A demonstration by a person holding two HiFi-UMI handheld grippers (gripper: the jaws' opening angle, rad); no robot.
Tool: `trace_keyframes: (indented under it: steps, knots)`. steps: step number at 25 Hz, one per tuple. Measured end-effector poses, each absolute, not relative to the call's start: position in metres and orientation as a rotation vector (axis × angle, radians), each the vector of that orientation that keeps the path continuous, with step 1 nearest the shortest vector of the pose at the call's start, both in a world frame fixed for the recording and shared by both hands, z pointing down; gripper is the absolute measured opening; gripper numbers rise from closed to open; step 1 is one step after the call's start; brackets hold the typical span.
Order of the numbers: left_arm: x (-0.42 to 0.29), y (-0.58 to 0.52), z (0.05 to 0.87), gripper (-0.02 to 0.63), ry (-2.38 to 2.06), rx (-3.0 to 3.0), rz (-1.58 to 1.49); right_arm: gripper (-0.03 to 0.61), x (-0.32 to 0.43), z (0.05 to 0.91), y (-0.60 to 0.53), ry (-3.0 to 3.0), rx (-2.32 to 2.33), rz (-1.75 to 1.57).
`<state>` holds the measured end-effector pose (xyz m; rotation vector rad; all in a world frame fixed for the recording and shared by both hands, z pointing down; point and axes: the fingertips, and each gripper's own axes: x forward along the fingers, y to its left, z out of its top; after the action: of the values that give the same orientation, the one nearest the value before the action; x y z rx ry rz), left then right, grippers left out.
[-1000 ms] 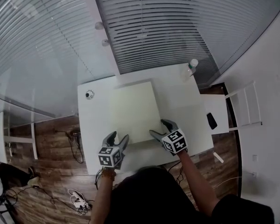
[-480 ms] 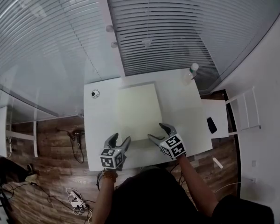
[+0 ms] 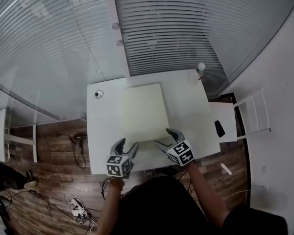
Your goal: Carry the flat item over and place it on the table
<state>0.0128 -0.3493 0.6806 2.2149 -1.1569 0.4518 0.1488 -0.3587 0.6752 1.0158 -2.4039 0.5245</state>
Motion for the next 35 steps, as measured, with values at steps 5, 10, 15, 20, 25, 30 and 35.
trace_keyframes:
  steps: [5, 10, 15, 20, 25, 30, 35]
  knots:
    - [0.011, -0.338, 0.678, 0.279, -1.167, 2.212, 0.442, 0.345, 0.147, 0.672, -0.348, -2.394, 1.011, 0.496]
    - [0.009, -0.325, 0.683, 0.279, -1.196, 2.207, 0.495, 0.345, 0.138, 0.668, -0.339, -2.392, 0.979, 0.470]
    - [0.006, -0.320, 0.682, 0.279, -1.213, 2.194, 0.484, 0.345, 0.132, 0.671, -0.334, -2.379, 0.939, 0.487]
    - [0.004, -0.309, 0.681, 0.278, -1.203, 2.191, 0.482, 0.344, 0.126, 0.669, -0.329, -2.376, 0.936, 0.474]
    - [0.001, -0.302, 0.680, 0.278, -1.196, 2.198, 0.482, 0.344, 0.120, 0.665, -0.323, -2.372, 0.932, 0.460]
    - [-0.001, -0.295, 0.678, 0.277, -1.197, 2.201, 0.470, 0.344, 0.114, 0.664, -0.313, -2.366, 0.924, 0.458]
    - [-0.003, -0.277, 0.674, 0.276, -1.174, 2.217, 0.472, 0.344, 0.104, 0.660, -0.297, -2.350, 0.927, 0.455]
